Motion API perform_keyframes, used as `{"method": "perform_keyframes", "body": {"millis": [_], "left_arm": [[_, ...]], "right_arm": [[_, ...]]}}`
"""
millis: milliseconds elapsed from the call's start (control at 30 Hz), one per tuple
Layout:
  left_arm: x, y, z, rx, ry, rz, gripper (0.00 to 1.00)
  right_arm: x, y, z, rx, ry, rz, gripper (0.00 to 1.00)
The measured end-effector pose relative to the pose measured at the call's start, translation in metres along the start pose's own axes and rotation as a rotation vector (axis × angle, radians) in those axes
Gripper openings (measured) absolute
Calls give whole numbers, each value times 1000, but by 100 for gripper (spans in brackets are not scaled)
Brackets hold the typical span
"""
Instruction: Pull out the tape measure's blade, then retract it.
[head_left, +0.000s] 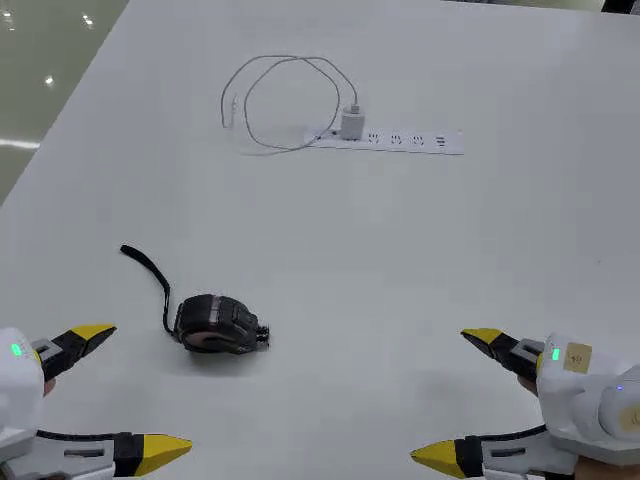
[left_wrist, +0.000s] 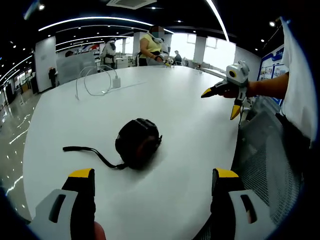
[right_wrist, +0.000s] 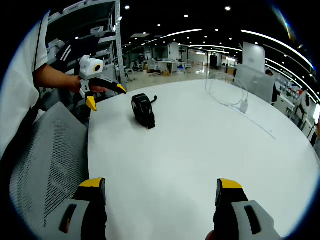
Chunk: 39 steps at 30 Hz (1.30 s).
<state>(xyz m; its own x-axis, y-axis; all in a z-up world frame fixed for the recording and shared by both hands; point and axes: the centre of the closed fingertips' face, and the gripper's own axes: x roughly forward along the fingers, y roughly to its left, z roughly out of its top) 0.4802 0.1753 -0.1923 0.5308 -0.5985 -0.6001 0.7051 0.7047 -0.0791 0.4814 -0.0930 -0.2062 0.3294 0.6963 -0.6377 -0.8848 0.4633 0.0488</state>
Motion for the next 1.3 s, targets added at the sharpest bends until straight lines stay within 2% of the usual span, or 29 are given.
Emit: {"method": "perform_keyframes", "body": {"millis": [533,1033,1300], "left_arm": [[12,8,4,62,35,-33,94],[27,16,8,154,81,-80,93],[36,19,8,219,122,-119,90]], "right_arm": [[17,1,3,-39,21,53,88],[37,0,10,-64,21,89,87],[44,-1,11,-95,40,110,87]]}}
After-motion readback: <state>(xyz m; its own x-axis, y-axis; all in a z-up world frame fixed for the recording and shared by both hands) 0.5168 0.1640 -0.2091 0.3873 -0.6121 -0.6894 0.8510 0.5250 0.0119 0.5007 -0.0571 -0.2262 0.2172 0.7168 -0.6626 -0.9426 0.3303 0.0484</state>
